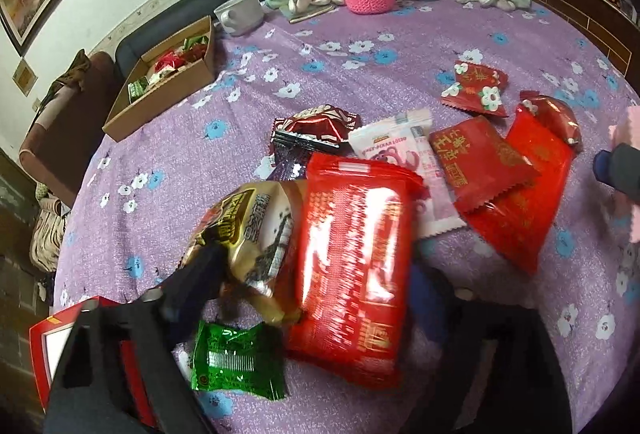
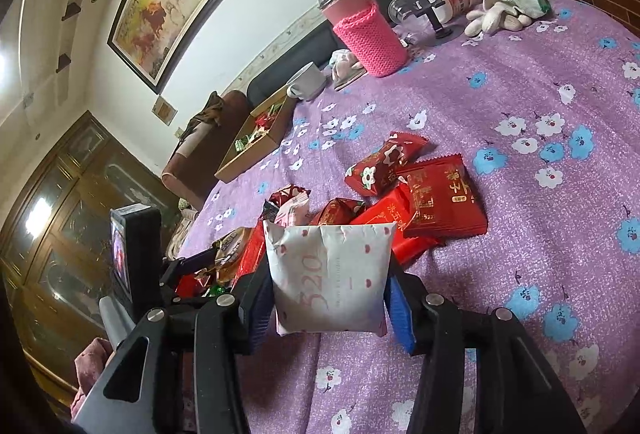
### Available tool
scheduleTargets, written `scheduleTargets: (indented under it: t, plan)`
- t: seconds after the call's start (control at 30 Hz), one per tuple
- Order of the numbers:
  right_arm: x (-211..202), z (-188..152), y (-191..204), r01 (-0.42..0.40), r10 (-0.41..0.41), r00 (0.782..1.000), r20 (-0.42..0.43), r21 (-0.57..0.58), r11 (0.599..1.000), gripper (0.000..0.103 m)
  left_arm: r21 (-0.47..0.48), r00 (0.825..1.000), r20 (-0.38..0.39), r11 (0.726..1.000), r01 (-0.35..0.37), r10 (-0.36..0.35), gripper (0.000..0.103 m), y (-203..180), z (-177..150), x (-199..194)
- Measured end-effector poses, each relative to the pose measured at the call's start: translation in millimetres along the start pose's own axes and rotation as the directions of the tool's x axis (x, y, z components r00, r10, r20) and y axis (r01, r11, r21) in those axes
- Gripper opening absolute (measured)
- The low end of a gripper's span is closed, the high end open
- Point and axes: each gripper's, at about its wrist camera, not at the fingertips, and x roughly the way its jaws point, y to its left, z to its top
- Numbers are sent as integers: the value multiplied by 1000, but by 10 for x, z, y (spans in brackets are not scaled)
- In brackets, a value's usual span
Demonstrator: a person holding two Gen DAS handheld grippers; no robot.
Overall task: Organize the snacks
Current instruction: 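Grasp a long red packet with the left tool while right holds the white packet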
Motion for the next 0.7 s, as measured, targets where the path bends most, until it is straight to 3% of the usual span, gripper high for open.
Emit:
scheduleTargets:
  t: [0.07, 0.13, 0.27, 0.3, 0.43, 0.7]
  plan:
    - [0, 1, -2, 4, -4, 1000, 0, -2, 1000, 52, -25, 999, 15, 999, 37, -37, 69, 23, -24, -70]
    - [10, 1, 6, 11, -11, 1000, 1, -7, 1000, 52, -48, 997, 29, 997, 68, -66, 47, 54, -55, -136]
    - [25, -3, 33, 26, -26, 1000, 5, -29, 999, 52, -97, 990, 58, 986, 135, -130, 36, 163, -137, -271]
    - [27, -9, 41, 29, -29, 1000, 6, -35, 999, 52, -106, 987, 65, 983, 152, -146, 24, 185, -160, -300]
    - [36, -27, 103, 47, -46, 999, 16, -76, 996, 52, -162, 963, 91, 950, 265, -253, 16, 320, -292, -438]
    - [100, -129, 325, 59, -58, 998, 10, -191, 980, 49, -220, 945, 117, 920, 323, -304, 12, 467, -616, -600]
